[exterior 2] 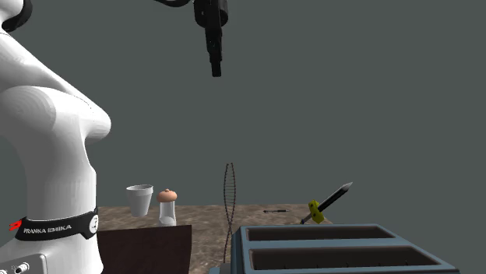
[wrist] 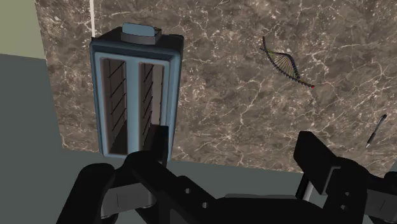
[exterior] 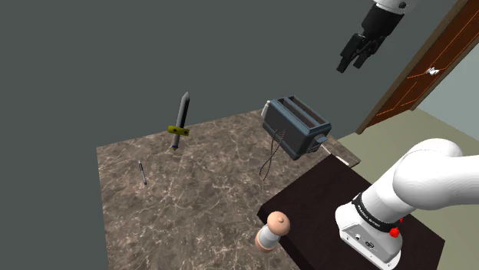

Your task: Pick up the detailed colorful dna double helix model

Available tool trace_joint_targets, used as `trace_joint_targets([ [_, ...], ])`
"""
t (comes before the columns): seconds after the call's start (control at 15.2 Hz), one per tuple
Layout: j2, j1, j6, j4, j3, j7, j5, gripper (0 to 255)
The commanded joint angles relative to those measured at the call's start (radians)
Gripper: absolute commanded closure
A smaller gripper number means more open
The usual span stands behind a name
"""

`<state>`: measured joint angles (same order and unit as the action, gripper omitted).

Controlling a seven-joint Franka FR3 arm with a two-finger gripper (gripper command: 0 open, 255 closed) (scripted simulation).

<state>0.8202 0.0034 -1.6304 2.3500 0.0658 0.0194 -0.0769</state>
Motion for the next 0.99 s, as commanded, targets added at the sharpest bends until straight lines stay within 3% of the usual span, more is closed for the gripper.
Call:
trace_joint_targets([
  [0.0,0.0,0.0,0.0,0.0,0.0,0.0,0.0,0],
  [0.46,-0.014,0.028,-0.188,0.18,-0.093,0.136,0.069,0],
  [0.92,-0.112,0.068,-0.405,0.3,-0.198,0.271,0.14,0],
])
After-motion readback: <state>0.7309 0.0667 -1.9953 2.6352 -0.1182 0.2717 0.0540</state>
